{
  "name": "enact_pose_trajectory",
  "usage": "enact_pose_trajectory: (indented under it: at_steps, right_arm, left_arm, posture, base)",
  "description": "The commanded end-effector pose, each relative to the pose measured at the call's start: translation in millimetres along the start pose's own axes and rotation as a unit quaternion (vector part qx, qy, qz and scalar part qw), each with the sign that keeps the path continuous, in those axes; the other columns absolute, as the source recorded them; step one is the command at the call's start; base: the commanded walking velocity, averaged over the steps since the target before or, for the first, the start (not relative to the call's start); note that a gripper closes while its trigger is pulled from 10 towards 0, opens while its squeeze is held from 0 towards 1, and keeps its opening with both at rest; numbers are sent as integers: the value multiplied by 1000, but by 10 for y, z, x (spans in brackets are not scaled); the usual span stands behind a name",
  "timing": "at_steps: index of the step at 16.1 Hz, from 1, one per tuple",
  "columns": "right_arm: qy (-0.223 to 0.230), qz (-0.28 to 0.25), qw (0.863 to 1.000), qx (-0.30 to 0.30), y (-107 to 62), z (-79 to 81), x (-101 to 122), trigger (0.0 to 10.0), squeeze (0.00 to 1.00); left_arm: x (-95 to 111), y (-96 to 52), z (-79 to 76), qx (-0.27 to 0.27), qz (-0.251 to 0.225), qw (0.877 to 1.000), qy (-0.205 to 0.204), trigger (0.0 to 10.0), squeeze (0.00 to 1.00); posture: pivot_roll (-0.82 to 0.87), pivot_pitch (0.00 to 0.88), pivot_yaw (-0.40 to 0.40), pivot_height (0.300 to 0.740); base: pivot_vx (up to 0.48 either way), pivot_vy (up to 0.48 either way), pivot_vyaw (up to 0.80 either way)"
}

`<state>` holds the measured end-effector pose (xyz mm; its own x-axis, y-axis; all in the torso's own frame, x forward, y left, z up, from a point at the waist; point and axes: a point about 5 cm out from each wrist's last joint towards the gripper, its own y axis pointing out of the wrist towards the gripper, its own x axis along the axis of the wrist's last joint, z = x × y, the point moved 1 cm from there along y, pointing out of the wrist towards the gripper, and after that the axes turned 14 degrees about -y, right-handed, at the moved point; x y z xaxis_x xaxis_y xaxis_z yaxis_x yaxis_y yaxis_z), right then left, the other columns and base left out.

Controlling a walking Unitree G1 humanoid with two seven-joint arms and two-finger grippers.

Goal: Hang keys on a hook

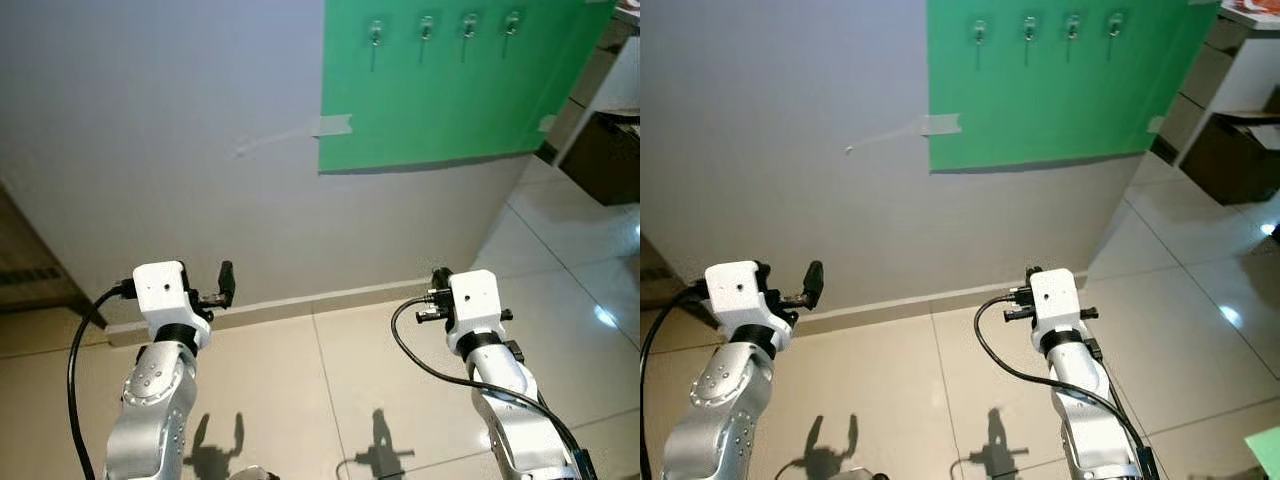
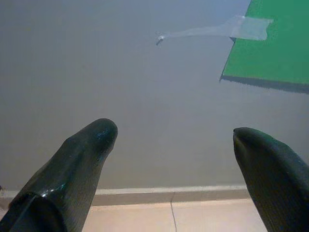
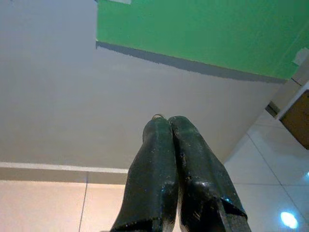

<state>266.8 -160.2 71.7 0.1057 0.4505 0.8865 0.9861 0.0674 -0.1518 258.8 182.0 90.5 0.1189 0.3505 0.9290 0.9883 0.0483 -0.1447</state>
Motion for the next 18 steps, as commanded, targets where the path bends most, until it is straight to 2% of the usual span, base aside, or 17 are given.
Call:
enact_pose_trajectory:
  at_steps: [1, 5, 15, 18]
  right_arm:
    - [-2, -12, 1000, 3, 35, -10, 89, 0, 0]
    - [-4, -8, 1000, 4, 91, 21, 85, 0, 0]
    - [-17, 2, 1000, 15, 107, 77, 70, 0, 0]
    - [-18, 1, 1000, 16, 111, 84, 80, 0, 0]
  left_arm:
    - [-4, 23, -43, 0, 7, 1000, 8, 10000, 0]
    - [-30, 78, -71, 17, 14, 999, 26, 10000, 0]
    - [-40, 121, -119, 17, 20, 999, 47, 10000, 0]
    - [-55, 125, -130, 17, 23, 998, 61, 10000, 0]
  posture:
    - [-129, 0, 22, 740]
    - [-131, 0, 29, 740]
    - [-129, 0, 32, 740]
    - [-128, 0, 32, 740]
  base:
    - [334, 345, 0]
    - [333, 346, 0]
    - [341, 337, 0]
    - [127, 0, 0]
